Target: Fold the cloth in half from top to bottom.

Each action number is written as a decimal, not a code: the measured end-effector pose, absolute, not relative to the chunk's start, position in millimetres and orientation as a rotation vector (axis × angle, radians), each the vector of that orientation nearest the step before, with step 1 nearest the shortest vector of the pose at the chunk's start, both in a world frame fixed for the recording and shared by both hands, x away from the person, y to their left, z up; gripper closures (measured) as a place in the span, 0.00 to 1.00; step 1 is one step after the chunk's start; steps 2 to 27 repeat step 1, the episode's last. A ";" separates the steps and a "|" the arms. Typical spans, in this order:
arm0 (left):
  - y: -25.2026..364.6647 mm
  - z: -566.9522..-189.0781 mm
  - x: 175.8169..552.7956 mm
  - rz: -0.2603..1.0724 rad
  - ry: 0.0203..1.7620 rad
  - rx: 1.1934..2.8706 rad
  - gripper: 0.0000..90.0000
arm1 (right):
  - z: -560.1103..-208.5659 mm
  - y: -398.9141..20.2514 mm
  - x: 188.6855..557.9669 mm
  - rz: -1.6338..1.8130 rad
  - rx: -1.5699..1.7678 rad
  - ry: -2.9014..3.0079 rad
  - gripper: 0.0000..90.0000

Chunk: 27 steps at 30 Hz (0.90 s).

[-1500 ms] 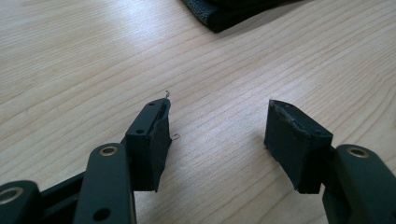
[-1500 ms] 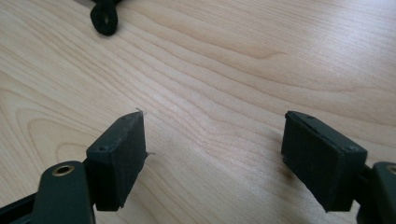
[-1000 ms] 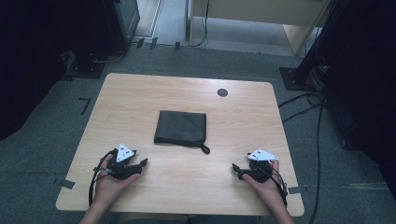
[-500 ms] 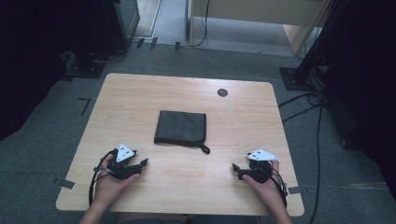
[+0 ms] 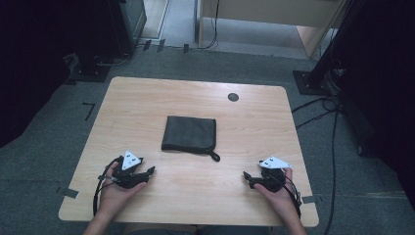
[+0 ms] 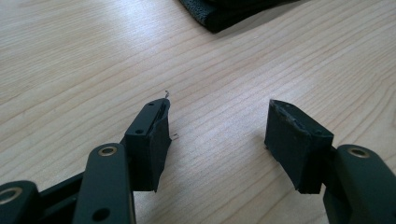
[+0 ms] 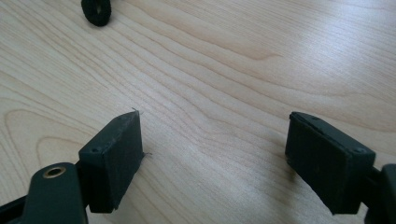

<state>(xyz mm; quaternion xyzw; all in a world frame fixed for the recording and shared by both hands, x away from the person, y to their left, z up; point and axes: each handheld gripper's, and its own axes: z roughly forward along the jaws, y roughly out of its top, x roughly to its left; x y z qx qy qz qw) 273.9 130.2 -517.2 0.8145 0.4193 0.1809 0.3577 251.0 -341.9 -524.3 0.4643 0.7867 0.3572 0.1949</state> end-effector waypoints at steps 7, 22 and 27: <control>130.3 -517.2 273.9 0.467 1.082 2.102 0.45 | -524.3 -341.9 251.0 1.001 1.301 2.205 0.20; 130.3 -517.2 273.9 0.467 1.082 2.102 0.45 | -524.3 -341.9 251.0 1.001 1.301 2.205 0.20; 130.3 -517.2 273.9 0.467 1.082 2.102 0.45 | -524.3 -341.9 251.0 1.001 1.301 2.205 0.20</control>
